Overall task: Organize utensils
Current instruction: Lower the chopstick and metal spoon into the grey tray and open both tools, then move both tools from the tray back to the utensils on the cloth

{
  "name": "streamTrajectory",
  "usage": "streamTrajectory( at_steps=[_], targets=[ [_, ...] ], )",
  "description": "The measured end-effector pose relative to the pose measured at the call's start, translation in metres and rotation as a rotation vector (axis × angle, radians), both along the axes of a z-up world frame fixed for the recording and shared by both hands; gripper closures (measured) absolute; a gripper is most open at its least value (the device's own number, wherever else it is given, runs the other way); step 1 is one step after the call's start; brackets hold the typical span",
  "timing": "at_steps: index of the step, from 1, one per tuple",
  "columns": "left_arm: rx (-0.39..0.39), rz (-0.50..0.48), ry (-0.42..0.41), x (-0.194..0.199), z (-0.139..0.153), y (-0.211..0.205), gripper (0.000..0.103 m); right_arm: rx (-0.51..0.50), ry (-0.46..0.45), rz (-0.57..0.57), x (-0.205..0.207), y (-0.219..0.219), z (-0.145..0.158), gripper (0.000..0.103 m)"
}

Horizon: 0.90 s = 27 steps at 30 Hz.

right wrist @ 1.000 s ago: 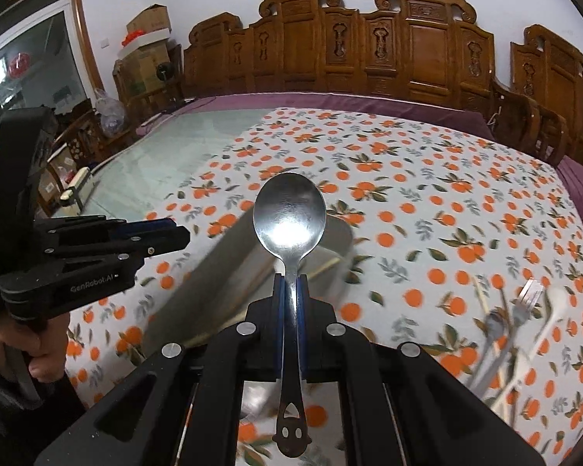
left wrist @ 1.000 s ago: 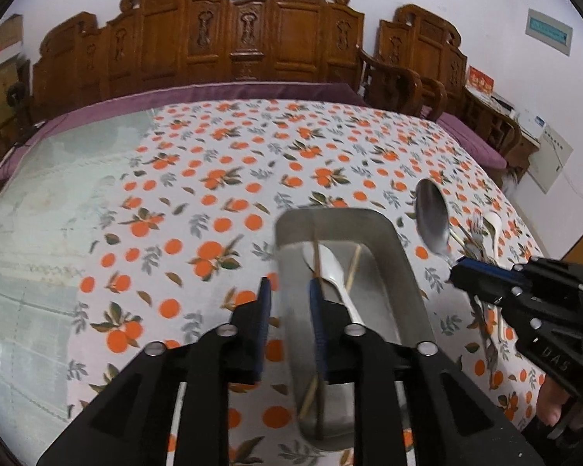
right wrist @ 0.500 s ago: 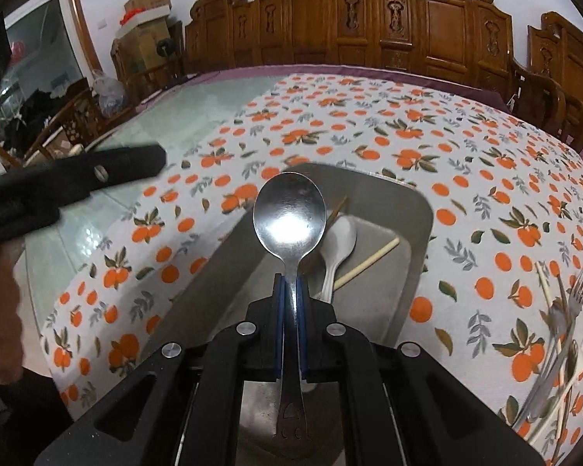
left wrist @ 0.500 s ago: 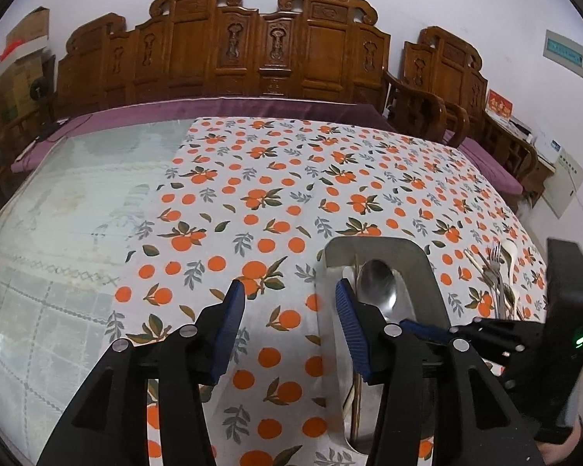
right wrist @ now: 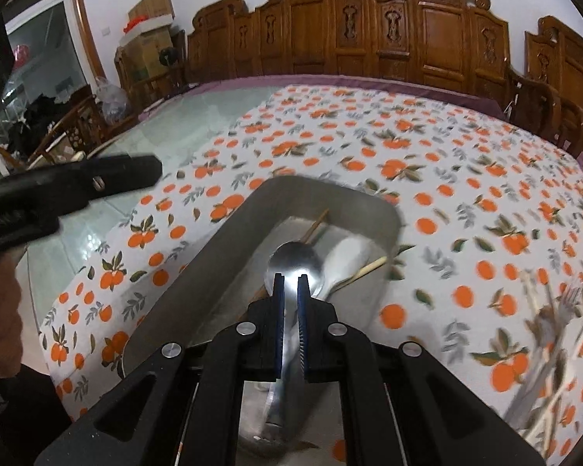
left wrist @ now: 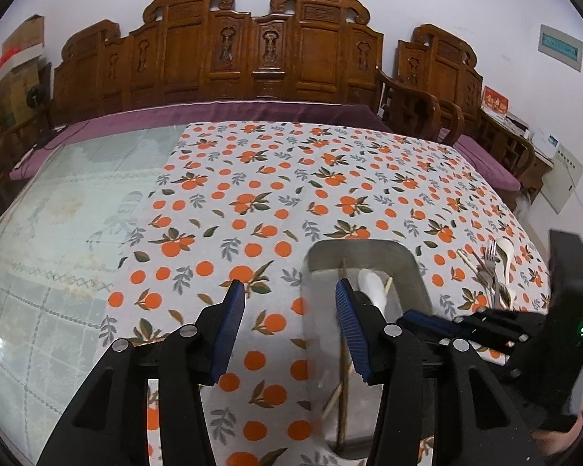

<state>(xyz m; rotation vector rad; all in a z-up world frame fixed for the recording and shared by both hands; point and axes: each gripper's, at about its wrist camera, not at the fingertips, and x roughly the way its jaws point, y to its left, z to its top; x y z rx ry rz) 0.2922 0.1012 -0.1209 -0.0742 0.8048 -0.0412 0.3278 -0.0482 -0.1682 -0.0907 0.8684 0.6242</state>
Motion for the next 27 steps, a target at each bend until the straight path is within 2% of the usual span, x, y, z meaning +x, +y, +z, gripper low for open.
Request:
streamTrajectory(
  at_steps=[10, 14, 15, 16, 18, 21, 24, 27],
  targets=[
    [0.02, -0.084, -0.008, 0.005, 0.003, -0.057, 0.057, 0.009, -0.098, -0.113, -0.001, -0.088, 0.038, 0.095],
    [0.003, -0.116, -0.022, 0.003, 0.01, -0.083, 0.057, 0.01, -0.132, -0.18, -0.004, -0.13, 0.052, 0.095],
    [0.001, -0.126, -0.027, 0.003, 0.011, -0.09, 0.055, 0.004, -0.144, -0.198, -0.005, -0.142, 0.056, 0.095],
    [0.0, -0.136, -0.031, 0.002, 0.012, -0.095, 0.048, -0.002, -0.156, -0.219, -0.006, -0.154, 0.059, 0.095],
    [0.001, -0.164, -0.041, 0.0, 0.012, -0.11, 0.044, -0.007, -0.166, -0.257, -0.007, -0.174, 0.062, 0.095],
    [0.016, -0.191, -0.035, -0.002, 0.007, -0.126, 0.041, -0.021, -0.163, -0.314, -0.004, -0.203, 0.06, 0.095],
    [0.038, -0.226, -0.014, -0.005, -0.004, -0.143, 0.04, -0.046, -0.135, -0.36, 0.003, -0.228, 0.044, 0.082],
    [0.048, -0.245, -0.004, -0.007, -0.01, -0.153, 0.04, -0.061, -0.077, -0.386, 0.012, -0.244, 0.022, 0.08]
  ],
)
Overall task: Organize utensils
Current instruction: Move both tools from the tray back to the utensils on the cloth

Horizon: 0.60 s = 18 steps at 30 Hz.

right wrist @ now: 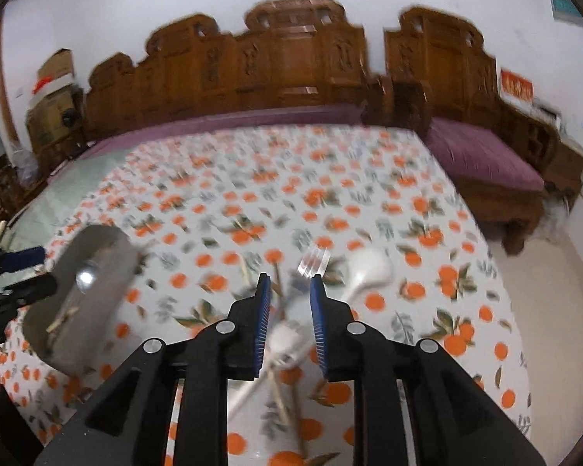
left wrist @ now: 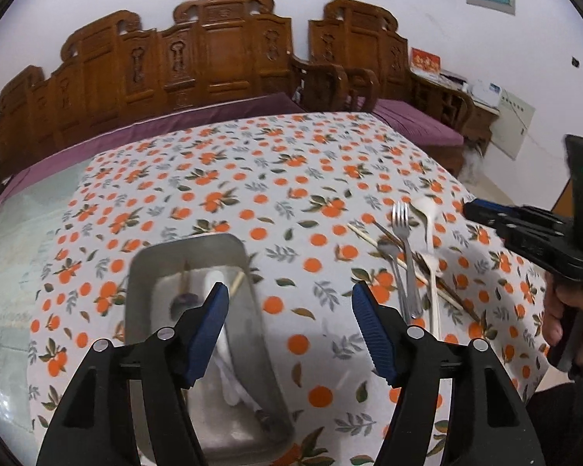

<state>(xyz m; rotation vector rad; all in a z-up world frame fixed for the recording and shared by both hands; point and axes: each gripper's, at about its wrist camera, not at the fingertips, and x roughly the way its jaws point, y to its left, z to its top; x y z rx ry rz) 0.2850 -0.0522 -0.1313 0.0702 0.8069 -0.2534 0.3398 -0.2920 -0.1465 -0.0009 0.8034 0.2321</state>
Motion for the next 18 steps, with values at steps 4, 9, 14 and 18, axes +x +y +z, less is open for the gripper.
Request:
streamTrajectory(
  at_steps=[4, 9, 14, 18],
  targets=[
    [-0.006, -0.015, 0.011, 0.0, -0.005, -0.01, 0.04, 0.025, 0.089, -0.014, 0.01, -0.009, -0.026, 0.08],
    [0.004, -0.037, 0.014, -0.002, -0.012, -0.024, 0.04, 0.036, 0.182, 0.003, 0.01, 0.001, -0.049, 0.08],
    [0.014, -0.051, 0.024, -0.004, -0.017, -0.032, 0.04, 0.077, 0.223, 0.03, 0.004, 0.012, -0.057, 0.08],
    [0.027, -0.06, 0.028, -0.004, -0.02, -0.036, 0.04, 0.056, 0.251, 0.024, 0.003, 0.019, -0.065, 0.079]
  ],
)
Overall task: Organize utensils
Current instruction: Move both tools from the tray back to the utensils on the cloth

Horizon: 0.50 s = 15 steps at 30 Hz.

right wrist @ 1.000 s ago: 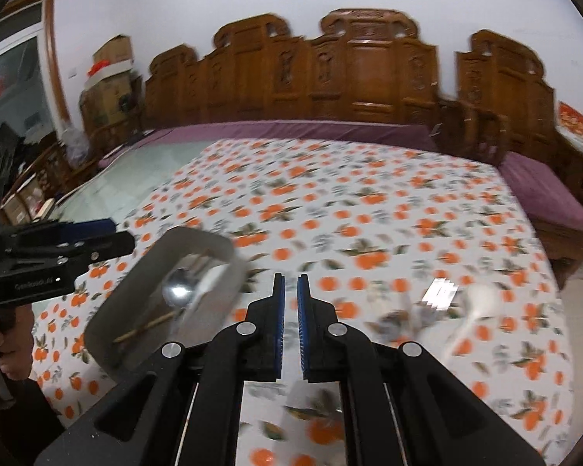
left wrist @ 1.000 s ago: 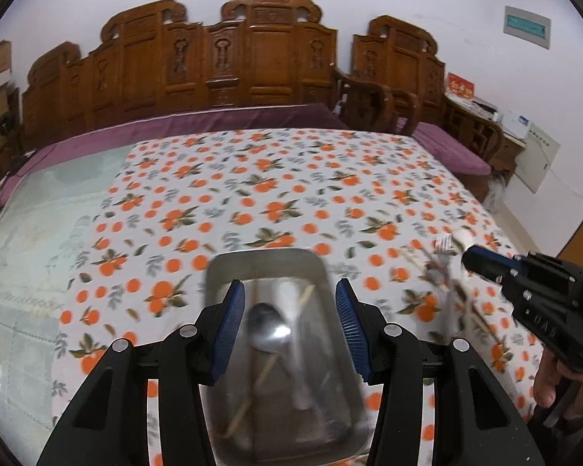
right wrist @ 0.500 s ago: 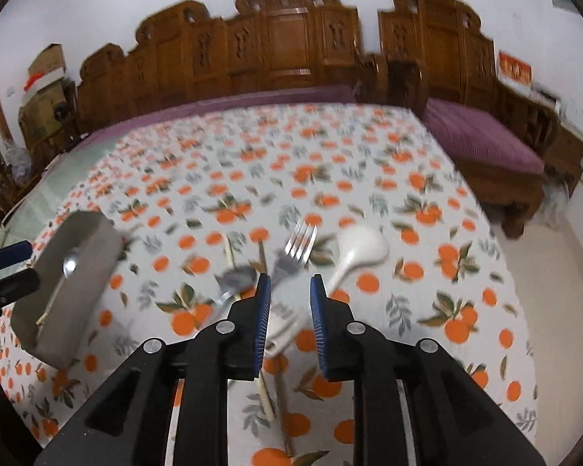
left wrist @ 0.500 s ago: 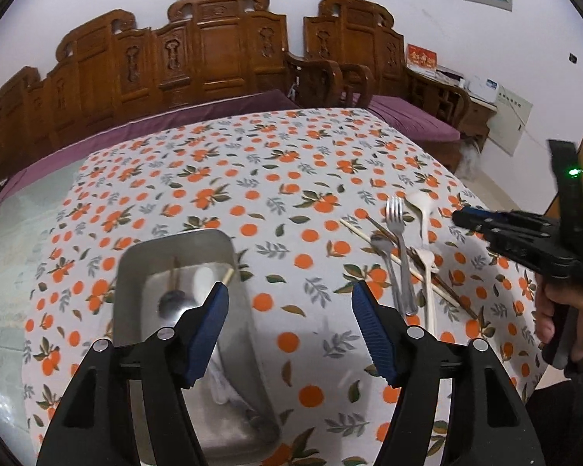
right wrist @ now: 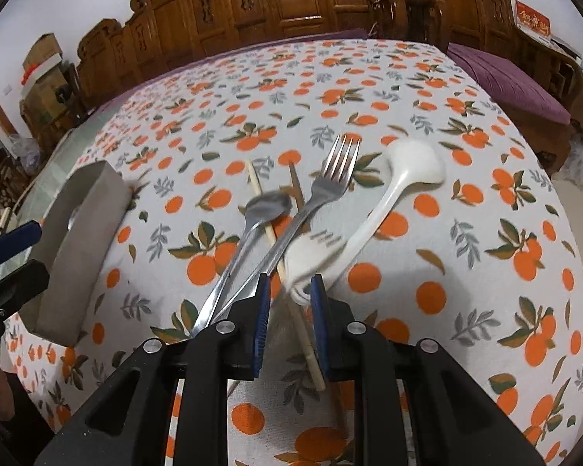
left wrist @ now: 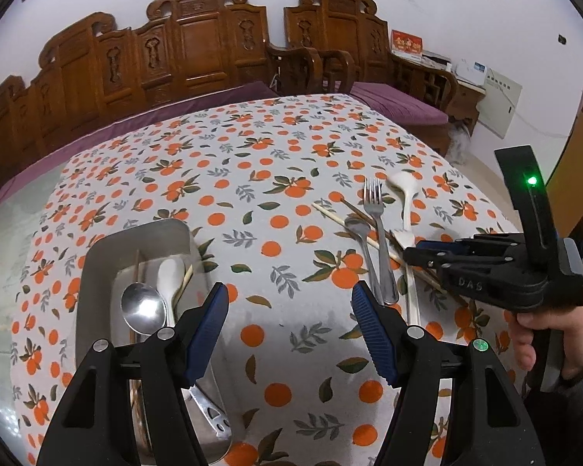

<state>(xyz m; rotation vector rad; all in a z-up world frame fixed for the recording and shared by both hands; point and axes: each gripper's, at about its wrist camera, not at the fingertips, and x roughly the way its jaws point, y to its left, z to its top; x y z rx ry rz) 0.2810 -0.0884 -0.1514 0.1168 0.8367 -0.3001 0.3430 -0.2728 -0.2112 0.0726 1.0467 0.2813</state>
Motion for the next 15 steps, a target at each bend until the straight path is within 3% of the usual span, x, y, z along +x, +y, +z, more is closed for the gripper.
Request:
streamTrajectory(
  at_steps=[9, 15],
  targets=[
    [0.01, -0.012, 0.005, -0.0022, -0.0017, -0.0043, 0.04, 0.034, 0.006, -0.022, 0.0049, 0.0001, -0.0043, 0.076],
    [0.013, -0.001, 0.004, -0.0008, -0.003, -0.0057, 0.04, 0.027, 0.022, 0.008, 0.0044, 0.0076, -0.0064, 0.081]
  ],
)
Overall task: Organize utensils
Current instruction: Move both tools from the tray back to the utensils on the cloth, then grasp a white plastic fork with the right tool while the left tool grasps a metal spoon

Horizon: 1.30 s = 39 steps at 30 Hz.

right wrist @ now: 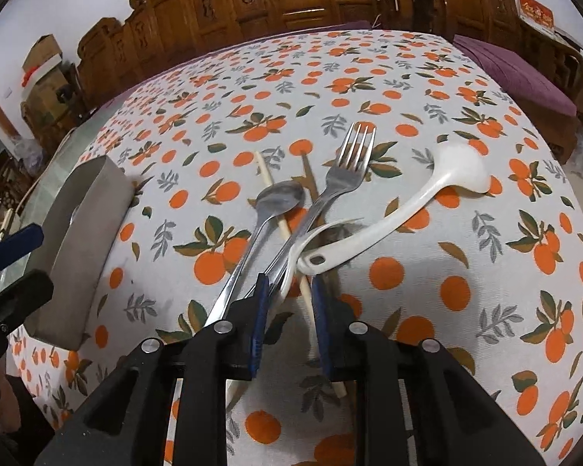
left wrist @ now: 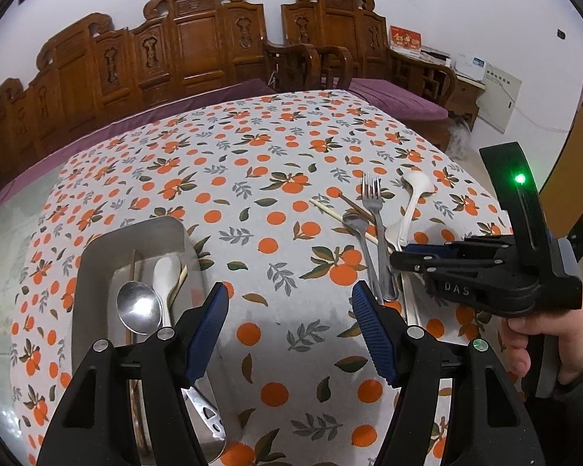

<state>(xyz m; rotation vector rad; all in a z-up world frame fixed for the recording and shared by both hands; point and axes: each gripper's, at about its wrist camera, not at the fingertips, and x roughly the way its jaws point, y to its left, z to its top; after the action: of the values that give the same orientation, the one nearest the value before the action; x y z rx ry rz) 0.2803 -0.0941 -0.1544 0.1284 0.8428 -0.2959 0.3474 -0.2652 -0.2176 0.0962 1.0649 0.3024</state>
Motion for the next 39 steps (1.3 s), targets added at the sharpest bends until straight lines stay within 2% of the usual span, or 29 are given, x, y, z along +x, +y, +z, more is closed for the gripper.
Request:
streamTrajectory(
  at_steps=[5, 16, 23, 30, 32, 37, 39],
  targets=[
    [0.012, -0.008, 0.005, 0.0, -0.002, -0.002, 0.04, 0.02, 0.007, 0.002, 0.0, -0.002, 0.002, 0.098],
    [0.023, -0.025, 0.008, 0.003, -0.007, -0.017, 0.04, 0.106, -0.08, -0.032, 0.009, -0.036, 0.035, 0.099],
    [0.027, -0.048, 0.045, 0.026, -0.024, -0.041, 0.052, 0.064, -0.092, -0.066, 0.019, -0.053, 0.033, 0.099],
    [-0.031, -0.062, 0.1, 0.061, -0.042, -0.066, 0.064, 0.057, -0.095, -0.077, 0.023, -0.062, 0.03, 0.099],
    [-0.028, -0.072, 0.104, 0.066, -0.045, -0.073, 0.067, 0.055, -0.094, -0.078, 0.024, -0.062, 0.03, 0.099],
    [-0.011, -0.097, 0.127, 0.076, -0.056, -0.086, 0.08, 0.057, -0.092, -0.072, 0.025, -0.06, 0.029, 0.099],
    [-0.016, -0.101, 0.139, 0.078, -0.061, -0.088, 0.082, 0.058, -0.092, -0.067, 0.025, -0.059, 0.029, 0.099]
  ],
)
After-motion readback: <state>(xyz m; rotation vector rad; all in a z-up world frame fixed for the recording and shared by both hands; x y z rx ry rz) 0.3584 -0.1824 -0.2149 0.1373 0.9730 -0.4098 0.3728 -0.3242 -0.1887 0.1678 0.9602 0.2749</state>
